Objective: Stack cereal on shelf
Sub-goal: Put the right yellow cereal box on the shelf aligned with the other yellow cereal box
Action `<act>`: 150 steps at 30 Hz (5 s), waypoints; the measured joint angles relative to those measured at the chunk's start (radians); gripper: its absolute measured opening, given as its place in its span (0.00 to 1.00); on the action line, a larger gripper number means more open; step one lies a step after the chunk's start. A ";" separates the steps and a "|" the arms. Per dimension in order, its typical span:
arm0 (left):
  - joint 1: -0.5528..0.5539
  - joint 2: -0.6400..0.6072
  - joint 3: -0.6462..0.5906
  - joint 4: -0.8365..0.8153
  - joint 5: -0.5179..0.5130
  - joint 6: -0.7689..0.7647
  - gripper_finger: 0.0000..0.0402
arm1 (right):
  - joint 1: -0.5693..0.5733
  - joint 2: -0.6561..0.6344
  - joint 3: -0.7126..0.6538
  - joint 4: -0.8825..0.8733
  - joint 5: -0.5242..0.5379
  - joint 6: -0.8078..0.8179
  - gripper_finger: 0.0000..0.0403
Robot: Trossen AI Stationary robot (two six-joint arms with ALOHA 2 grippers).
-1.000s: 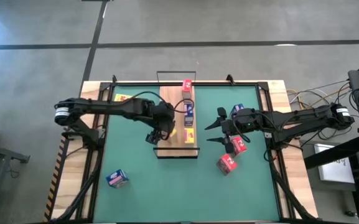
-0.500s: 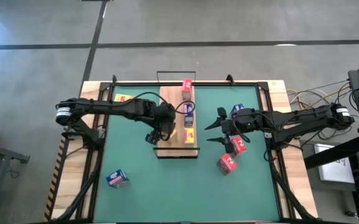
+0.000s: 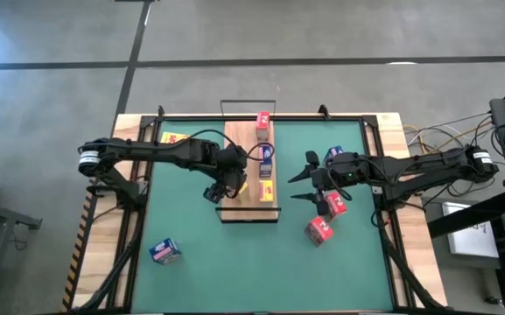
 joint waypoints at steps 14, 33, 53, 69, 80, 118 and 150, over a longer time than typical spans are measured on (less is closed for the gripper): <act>0.000 0.000 0.000 0.000 -0.001 -0.018 0.45 | 0.000 0.000 0.000 0.000 0.000 0.001 0.52; -0.008 -0.011 0.000 -0.009 0.020 0.159 0.44 | 0.000 0.000 0.000 0.000 0.001 0.001 0.52; -0.010 -0.007 0.002 0.023 0.037 0.121 0.46 | 0.000 0.000 0.000 0.000 0.002 0.001 0.52; -0.015 -0.019 0.026 0.000 0.032 0.100 0.51 | 0.000 0.000 0.000 0.000 0.001 0.009 0.52; -0.014 -0.020 0.190 -0.148 0.031 0.050 0.51 | 0.000 0.000 0.000 0.000 0.001 0.011 0.52; 0.105 -0.019 0.083 -0.081 0.008 -0.150 0.00 | 0.000 0.000 0.000 0.000 0.001 0.016 0.52; 0.091 -0.007 0.083 -0.027 0.031 -0.199 0.00 | 0.000 0.000 0.000 -0.001 0.002 0.016 0.52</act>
